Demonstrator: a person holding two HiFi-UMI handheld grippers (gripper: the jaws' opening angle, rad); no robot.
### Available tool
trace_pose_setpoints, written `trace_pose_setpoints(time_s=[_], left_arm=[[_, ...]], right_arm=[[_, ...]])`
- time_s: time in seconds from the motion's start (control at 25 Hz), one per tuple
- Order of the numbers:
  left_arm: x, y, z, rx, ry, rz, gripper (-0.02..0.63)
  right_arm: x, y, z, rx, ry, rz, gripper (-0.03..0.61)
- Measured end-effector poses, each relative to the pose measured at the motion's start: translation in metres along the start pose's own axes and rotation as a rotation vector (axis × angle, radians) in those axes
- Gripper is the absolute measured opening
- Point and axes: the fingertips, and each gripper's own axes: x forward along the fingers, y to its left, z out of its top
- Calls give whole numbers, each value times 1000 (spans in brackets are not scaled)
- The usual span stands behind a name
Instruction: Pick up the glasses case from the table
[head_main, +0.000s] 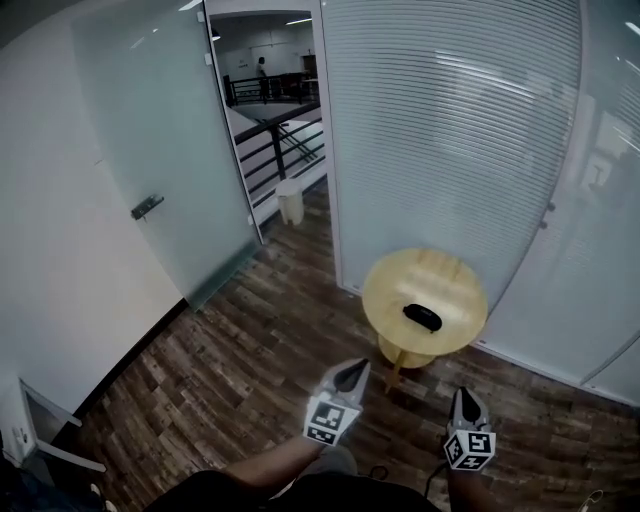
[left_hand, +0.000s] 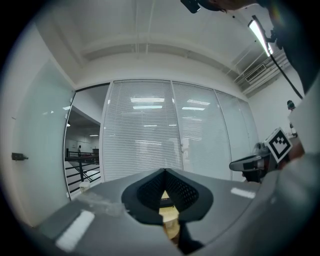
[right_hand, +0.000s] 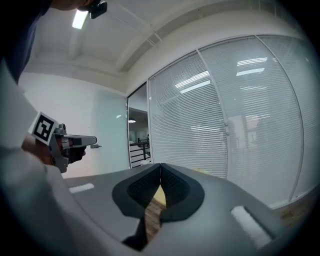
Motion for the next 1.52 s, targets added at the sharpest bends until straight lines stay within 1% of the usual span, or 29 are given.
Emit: trace_pose_setpoints(time_s=[0.12,0.2,0.28,0.36,0.4,0.48,0.56,0.68,0.8,0.88,0.96,1.08,1.16,1.24,1.36,1.44,1.52], left_arm=[[5,-10,-3,0,2,-25,5],[5,-9,-6,17,-3,-53,5],[13,1,-6,56,-17,-78,5],[37,11,-8,79,-33,-87,5],[53,17,-11,68,-35,-84,5],[87,29,-17,17,-36,-77,5],[118,42,-18,-18,-39,-88,5],[163,65,-21,-26,-41,-118,5],[210,99,-24,-15,-48,-110,5],[242,123,-27,-38,-44,-97,5],[270,137,-28,-61,-39,-110,5],[299,146,-29,-87,-32,-154,5],[317,157,-30,-115,-15,-163,5],[344,167,-38,-106,3,-176,5],[381,170,-51,-97,8,-193,5],[398,174,-47,-101,-8,-199,5],[411,178,-42,-102,-2,-200,5]], right_arm=[[-9,-5,0,-6,-2,-11,9],[-13,5,-7,-9,2,-18,8],[2,18,-12,-14,-5,-14,8],[30,16,-14,-25,-7,-12,8],[45,9,-15,-30,3,-16,9],[76,-10,-17,-34,34,-35,8],[105,-25,-17,-36,53,-54,8],[149,-36,-12,-42,58,-72,8],[193,-45,-7,-52,69,-79,8],[220,-53,-7,-55,90,-83,8],[244,-61,-6,-55,107,-86,8],[273,-68,-4,-71,118,-64,8],[301,-69,0,-96,105,-20,8],[329,-76,5,-104,98,19,8],[350,-99,1,-111,127,5,8],[363,-108,-2,-90,158,-1,8],[377,-109,-6,-71,185,27,8]])
